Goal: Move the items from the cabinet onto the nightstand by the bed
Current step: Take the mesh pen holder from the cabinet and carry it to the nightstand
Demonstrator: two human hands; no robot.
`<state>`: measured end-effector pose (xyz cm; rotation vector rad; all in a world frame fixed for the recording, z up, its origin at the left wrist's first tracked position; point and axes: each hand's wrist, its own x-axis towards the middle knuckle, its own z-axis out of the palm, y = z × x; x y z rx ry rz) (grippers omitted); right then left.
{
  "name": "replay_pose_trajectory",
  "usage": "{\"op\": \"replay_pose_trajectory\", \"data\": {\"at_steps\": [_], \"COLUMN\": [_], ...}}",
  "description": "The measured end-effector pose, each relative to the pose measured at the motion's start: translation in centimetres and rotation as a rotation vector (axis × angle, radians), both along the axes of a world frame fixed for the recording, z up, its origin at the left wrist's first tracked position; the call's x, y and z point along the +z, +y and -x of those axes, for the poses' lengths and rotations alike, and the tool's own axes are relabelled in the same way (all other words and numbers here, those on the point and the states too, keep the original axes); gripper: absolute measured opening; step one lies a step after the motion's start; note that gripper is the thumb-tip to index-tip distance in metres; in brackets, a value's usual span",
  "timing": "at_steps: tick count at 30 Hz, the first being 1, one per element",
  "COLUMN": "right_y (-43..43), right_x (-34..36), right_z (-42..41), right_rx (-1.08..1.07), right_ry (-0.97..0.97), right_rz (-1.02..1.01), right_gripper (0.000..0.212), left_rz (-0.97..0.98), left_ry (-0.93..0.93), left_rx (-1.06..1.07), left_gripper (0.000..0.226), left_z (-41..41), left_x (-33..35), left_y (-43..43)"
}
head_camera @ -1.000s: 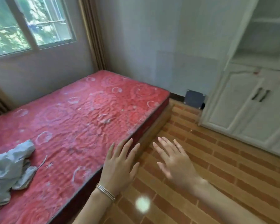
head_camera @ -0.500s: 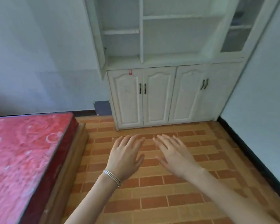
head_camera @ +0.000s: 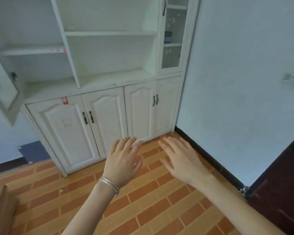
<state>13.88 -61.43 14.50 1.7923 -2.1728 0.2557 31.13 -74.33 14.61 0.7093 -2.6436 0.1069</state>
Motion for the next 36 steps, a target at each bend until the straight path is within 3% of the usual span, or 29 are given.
{"op": "replay_pose_trajectory", "data": {"at_steps": [10, 19, 26, 36], "right_y": [-14.0, -20.6, -24.3, -32.6], "right_x": [1.6, 1.5, 0.1, 4.4], "right_z": [8.1, 17.1, 29.5, 48.7], "right_rx": [-0.076, -0.085, -0.088, -0.012], "right_ry": [0.006, -0.006, -0.001, 0.13], "right_rz": [0.014, 0.049, 0.05, 0.112], "right_gripper": [0.056, 0.052, 0.05, 0.048], "left_rz": [0.011, 0.0, 0.018, 0.121], "left_ry": [-0.029, 0.014, -0.035, 0.012], "left_rx": [-0.063, -0.11, -0.083, -0.014], "left_gripper": [0.051, 0.051, 0.053, 0.053], "left_z": [8.9, 18.4, 29.7, 46.8], "left_x": [0.1, -0.2, -1.5, 3.8], "left_y": [-15.2, -22.0, -26.9, -34.1]}}
